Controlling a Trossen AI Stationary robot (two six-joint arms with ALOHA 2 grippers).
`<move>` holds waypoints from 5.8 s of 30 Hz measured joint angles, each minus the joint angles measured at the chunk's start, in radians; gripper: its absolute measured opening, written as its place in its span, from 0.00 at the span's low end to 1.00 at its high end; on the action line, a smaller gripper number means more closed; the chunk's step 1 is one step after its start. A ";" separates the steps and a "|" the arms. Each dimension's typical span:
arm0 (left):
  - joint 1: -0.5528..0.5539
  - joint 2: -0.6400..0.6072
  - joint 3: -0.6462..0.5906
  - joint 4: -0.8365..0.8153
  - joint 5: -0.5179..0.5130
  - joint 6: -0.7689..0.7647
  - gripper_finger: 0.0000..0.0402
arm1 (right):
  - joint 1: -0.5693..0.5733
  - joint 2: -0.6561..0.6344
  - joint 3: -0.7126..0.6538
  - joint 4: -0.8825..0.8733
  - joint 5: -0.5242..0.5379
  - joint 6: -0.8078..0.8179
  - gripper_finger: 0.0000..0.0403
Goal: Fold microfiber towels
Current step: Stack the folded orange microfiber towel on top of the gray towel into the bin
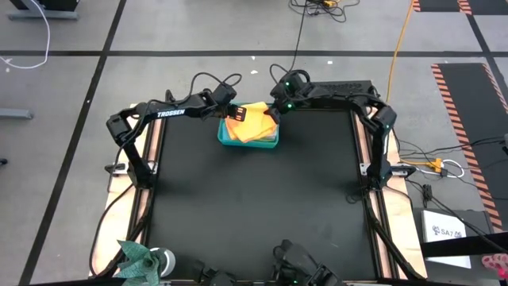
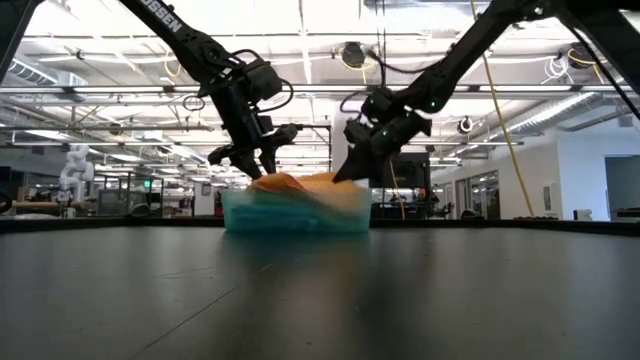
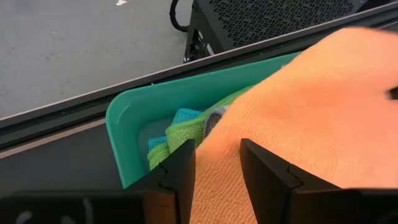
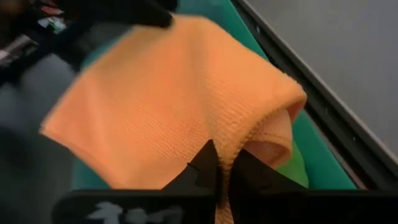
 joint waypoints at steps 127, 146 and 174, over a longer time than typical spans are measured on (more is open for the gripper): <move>-0.250 -0.081 0.000 -0.315 -0.261 1.006 0.01 | 0.112 -0.266 0.001 -0.332 0.280 -0.166 0.41; -0.242 -0.131 -0.028 -0.385 -0.301 0.904 0.15 | 0.115 -0.266 0.001 -0.328 0.202 -0.170 0.41; -0.151 -0.081 -0.030 0.005 -0.130 0.388 0.16 | 0.195 -0.001 0.001 -0.207 0.268 -0.189 0.22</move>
